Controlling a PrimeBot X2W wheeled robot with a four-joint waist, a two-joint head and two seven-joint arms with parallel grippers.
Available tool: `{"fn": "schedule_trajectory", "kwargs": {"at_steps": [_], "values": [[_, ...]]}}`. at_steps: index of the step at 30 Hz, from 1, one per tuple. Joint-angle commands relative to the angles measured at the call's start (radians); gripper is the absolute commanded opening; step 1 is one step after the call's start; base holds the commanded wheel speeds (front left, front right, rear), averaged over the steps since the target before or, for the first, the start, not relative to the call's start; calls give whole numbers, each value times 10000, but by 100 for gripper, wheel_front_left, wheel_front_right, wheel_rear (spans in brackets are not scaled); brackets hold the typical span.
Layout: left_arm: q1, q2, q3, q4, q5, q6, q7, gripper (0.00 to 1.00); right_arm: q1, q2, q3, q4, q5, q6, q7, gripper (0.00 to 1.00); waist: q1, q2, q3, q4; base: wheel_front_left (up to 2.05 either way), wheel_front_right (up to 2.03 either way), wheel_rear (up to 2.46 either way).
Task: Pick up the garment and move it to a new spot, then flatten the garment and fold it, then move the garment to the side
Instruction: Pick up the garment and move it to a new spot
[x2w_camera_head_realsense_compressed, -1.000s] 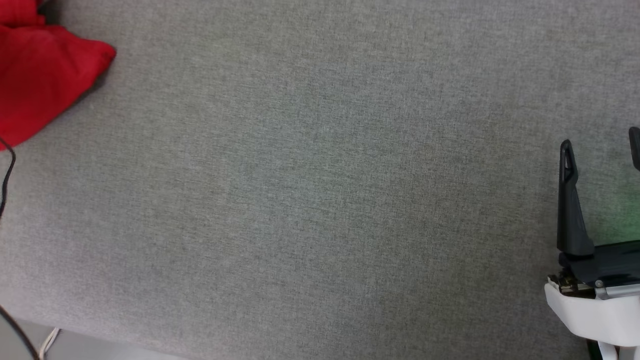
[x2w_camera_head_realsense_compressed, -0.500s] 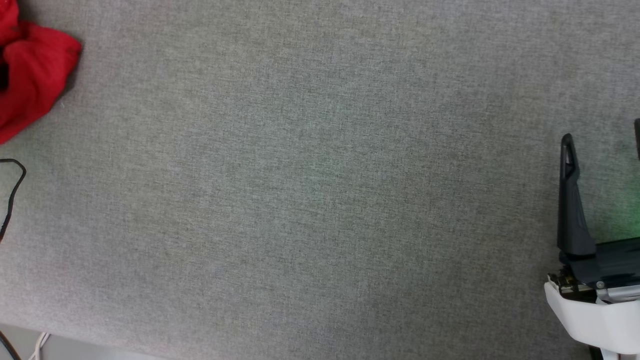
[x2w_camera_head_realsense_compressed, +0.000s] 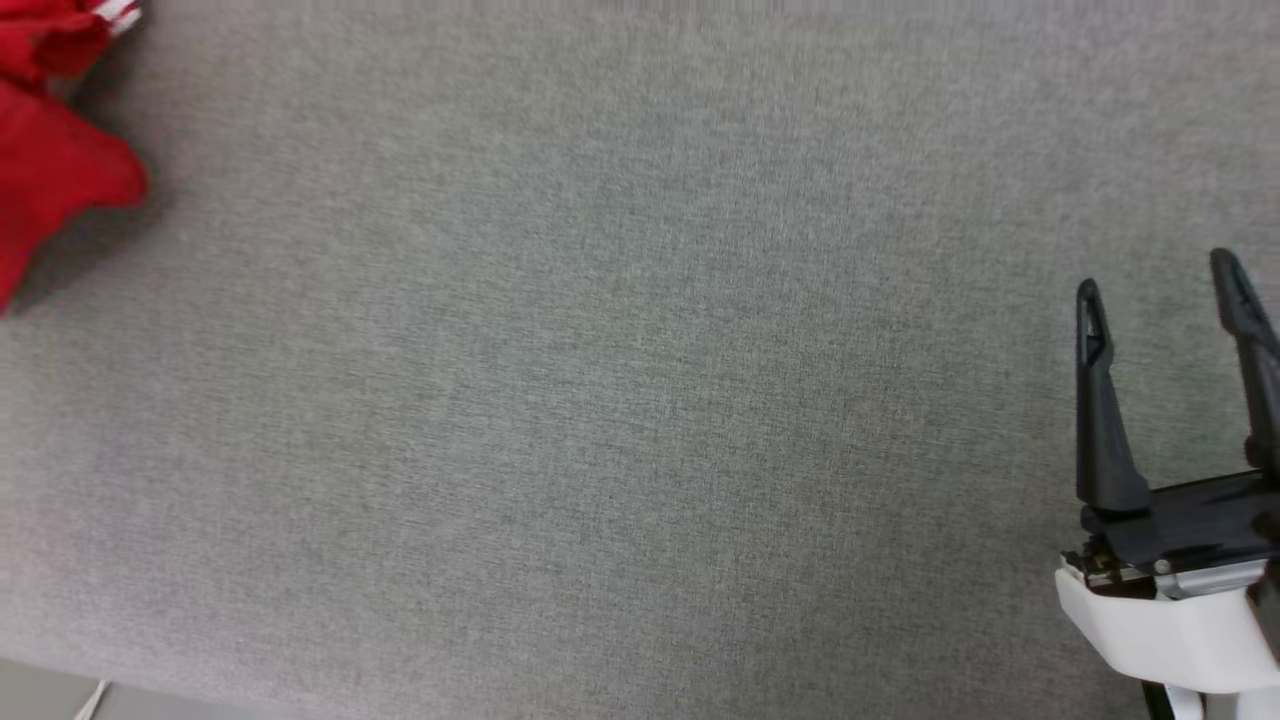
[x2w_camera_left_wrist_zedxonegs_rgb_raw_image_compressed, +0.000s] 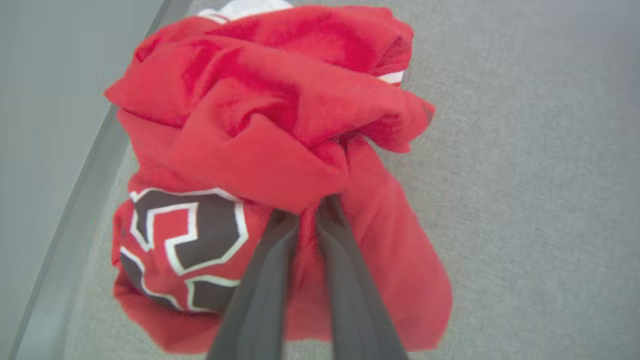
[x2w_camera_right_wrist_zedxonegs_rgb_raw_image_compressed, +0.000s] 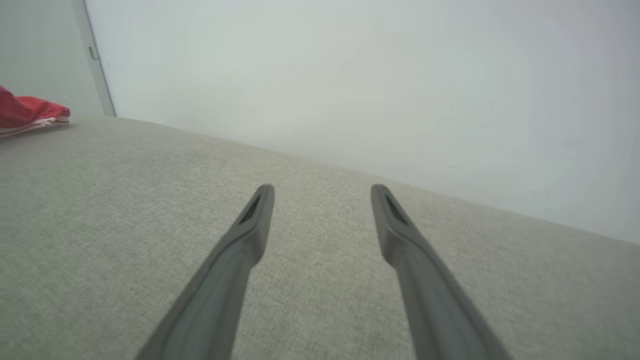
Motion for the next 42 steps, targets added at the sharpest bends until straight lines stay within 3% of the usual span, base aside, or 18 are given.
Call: {"fn": "schedule_trajectory", "kwargs": {"at_steps": [1, 8, 13, 26, 42], "values": [[-187, 81, -64, -172, 27, 2, -69, 0, -55, 43, 15, 65, 41, -3, -19, 100, 0, 0, -353, 8, 0, 0, 0], [-814, 918, -1003, -1885, 361, 2, 6, 0, -47, 110, 198, 438, 329, -3, -21, 100, 0, 0, -1326, -101, 0, 0, 0], [-1608, 1087, -1718, -2966, 712, 1, 223, 0, -66, 118, 259, 637, 685, -3, -21, 100, 0, 0, -1889, -349, 0, 0, 0], [-3519, 481, -4124, -5241, 1398, 3, 1003, 0, 167, 121, 348, 975, 1665, -3, -21, 100, 0, 0, -3022, -1810, 0, 0, 0], [-3597, -626, -7192, -6629, 906, 2, 279, 0, 475, 122, 268, 1195, 2167, -3, -21, 100, 0, 0, -3527, -3554, 0, 0, 0]]}}
